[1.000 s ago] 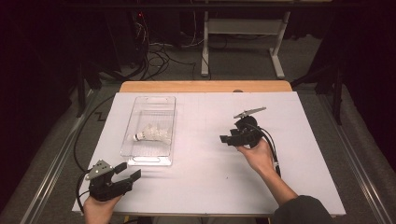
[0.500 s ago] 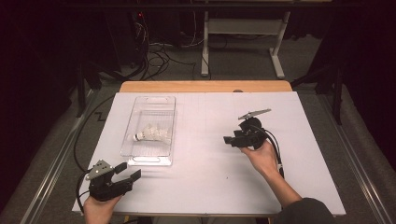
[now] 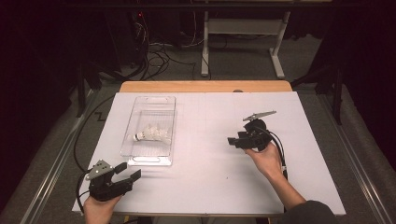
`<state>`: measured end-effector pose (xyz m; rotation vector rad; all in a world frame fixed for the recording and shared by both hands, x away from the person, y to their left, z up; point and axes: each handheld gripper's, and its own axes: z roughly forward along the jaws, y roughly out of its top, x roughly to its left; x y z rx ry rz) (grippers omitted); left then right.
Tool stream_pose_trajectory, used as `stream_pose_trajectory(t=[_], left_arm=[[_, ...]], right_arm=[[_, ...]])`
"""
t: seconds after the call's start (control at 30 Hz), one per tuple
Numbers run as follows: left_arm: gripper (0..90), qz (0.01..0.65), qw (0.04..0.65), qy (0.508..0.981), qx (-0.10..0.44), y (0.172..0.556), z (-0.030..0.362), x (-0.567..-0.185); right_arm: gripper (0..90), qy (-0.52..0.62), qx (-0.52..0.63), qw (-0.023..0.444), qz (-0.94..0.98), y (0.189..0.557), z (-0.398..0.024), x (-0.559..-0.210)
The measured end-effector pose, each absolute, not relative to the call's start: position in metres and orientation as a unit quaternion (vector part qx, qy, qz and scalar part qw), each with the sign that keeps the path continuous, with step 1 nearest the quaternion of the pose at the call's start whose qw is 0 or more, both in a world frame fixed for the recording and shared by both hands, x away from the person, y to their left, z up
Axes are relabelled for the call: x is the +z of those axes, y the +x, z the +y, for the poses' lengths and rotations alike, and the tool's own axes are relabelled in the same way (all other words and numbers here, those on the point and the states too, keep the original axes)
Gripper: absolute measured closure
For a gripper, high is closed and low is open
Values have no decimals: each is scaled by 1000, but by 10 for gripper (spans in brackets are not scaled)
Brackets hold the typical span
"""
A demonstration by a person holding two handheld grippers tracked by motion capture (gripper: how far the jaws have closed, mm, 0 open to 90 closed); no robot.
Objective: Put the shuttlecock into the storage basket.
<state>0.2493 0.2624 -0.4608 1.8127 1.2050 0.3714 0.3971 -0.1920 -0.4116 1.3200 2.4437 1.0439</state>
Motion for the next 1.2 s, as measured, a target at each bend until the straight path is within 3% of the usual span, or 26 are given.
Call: stream_pose_trajectory(t=[1.2], left_arm=[[324, 487, 450, 733, 150, 249, 262, -461]], right_arm=[[455, 463, 350, 95, 809, 388, -224, -416]])
